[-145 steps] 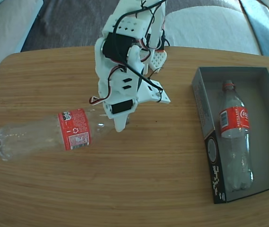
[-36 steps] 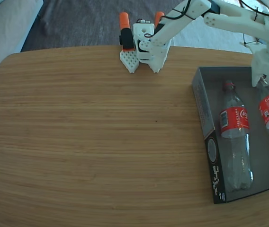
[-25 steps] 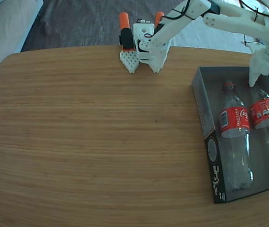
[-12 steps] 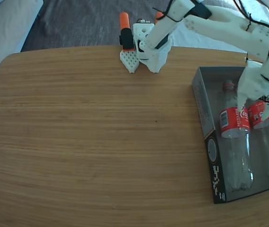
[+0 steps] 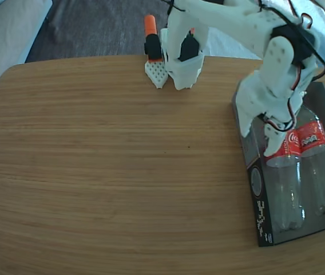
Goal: Grasp the bottles and put them in the box.
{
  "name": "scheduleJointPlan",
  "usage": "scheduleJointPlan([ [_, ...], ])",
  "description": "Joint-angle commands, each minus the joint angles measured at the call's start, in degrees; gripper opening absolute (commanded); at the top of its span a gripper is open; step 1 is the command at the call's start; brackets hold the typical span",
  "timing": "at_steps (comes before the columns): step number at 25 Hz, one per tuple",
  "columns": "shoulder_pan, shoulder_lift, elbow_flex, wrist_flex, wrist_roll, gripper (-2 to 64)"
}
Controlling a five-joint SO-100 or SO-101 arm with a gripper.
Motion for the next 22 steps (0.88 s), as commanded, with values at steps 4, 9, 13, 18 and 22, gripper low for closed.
scheduleJointPlan([
  [4, 8.79, 17.40, 13.45, -8.61, 5.62, 15.7],
  [9, 15.82, 27.16, 27.69, -18.37, 5.80, 2.8],
  [13, 19.25, 34.72, 38.58, -27.77, 5.80, -0.3],
  [18, 21.71, 42.80, 48.34, -35.24, 6.24, -0.1],
  [22, 25.05, 48.34, 54.58, -38.94, 6.33, -0.1],
])
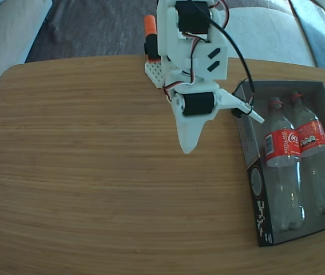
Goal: Grasp the bottles and put them in the box.
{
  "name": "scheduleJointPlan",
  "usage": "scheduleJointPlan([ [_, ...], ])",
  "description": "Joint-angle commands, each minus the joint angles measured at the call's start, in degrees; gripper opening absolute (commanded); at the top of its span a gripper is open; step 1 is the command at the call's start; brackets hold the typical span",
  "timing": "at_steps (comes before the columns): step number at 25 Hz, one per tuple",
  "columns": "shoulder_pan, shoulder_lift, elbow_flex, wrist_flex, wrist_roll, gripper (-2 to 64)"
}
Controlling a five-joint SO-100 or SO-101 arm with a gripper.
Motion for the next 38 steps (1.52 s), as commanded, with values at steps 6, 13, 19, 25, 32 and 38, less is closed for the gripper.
scheduleJointPlan([
  [6, 3.08, 11.25, 6.86, -1.67, 8.00, -0.1],
  [13, 3.60, 17.40, 13.62, -0.79, 14.85, -0.4],
  [19, 3.69, 18.72, 17.75, 0.62, 15.47, -0.1],
  [25, 4.22, 18.90, 18.98, 0.62, 15.73, -0.3],
  [32, 4.48, 18.98, 19.42, 0.79, 24.26, -0.3],
  [38, 7.47, 23.91, 25.31, 2.11, 21.97, -0.2],
])
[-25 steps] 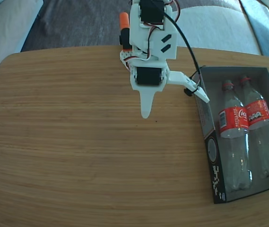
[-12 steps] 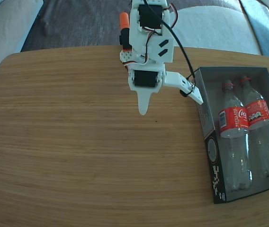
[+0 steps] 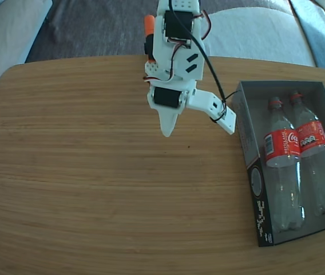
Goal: Grasp the bottles and put them in the box.
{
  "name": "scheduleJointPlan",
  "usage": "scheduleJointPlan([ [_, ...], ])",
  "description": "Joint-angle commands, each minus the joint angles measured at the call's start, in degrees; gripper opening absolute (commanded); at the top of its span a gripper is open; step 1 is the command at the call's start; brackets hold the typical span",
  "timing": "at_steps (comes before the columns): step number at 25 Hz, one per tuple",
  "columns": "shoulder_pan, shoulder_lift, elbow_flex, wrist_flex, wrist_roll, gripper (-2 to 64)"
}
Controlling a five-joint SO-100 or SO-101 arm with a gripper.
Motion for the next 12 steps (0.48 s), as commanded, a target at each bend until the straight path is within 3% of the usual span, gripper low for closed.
scheduleJointPlan([
  [1, 0.62, 4.04, 0.53, 0.79, -3.16, -0.2],
  [12, 0.62, 10.55, 5.36, 3.78, -13.01, -0.3],
])
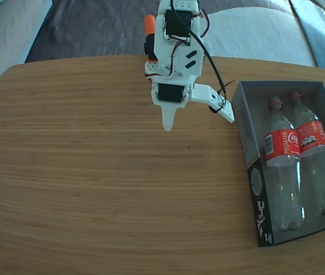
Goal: Grasp the bottles and put them in the box.
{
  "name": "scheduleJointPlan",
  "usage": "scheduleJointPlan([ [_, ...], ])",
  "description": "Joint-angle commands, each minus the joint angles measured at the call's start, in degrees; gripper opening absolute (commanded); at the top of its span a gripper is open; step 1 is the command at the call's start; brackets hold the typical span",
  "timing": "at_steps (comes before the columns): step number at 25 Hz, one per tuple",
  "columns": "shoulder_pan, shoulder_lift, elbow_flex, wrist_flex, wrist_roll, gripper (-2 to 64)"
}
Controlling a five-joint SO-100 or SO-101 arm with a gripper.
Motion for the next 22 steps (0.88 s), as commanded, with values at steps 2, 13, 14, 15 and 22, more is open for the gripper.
scheduleJointPlan([
  [2, 0.53, 1.23, -0.44, 0.62, -3.34, -0.3],
  [13, 0.70, 9.93, 1.14, 4.83, -3.25, -0.3],
  [14, 0.70, 10.63, 1.23, 5.36, -3.16, -0.3],
  [15, 0.70, 11.34, 1.49, 5.45, -3.25, -0.3],
  [22, 0.62, 16.61, 2.37, 8.44, -3.52, -0.3],
])
